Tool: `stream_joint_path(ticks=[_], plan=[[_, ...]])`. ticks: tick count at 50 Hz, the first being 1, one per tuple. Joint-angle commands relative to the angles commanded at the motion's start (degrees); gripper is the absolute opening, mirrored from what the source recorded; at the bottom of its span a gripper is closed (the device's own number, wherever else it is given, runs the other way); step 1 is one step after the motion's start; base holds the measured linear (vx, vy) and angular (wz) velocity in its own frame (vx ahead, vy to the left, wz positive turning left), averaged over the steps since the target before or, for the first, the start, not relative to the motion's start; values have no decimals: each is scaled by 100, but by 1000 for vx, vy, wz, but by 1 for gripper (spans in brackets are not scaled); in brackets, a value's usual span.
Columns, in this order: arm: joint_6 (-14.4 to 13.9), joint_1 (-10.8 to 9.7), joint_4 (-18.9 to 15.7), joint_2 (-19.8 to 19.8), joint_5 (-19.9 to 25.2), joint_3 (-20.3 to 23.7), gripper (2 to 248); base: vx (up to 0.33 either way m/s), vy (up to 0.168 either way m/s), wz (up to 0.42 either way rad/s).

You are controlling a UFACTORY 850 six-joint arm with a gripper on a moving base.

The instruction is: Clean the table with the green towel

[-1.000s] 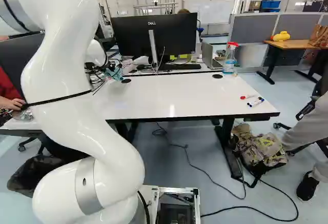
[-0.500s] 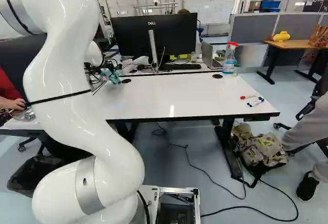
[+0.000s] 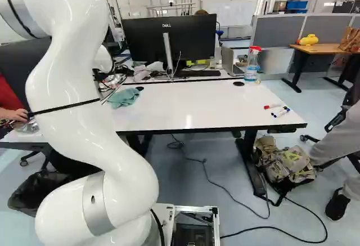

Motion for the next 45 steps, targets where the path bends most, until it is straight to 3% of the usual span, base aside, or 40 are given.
stream_joint_path(ticks=[12,45], plan=[[0,-51,0,47,0,58,247,0,0,0],[0,-475,0,515,0,624,247,0,0,0]])
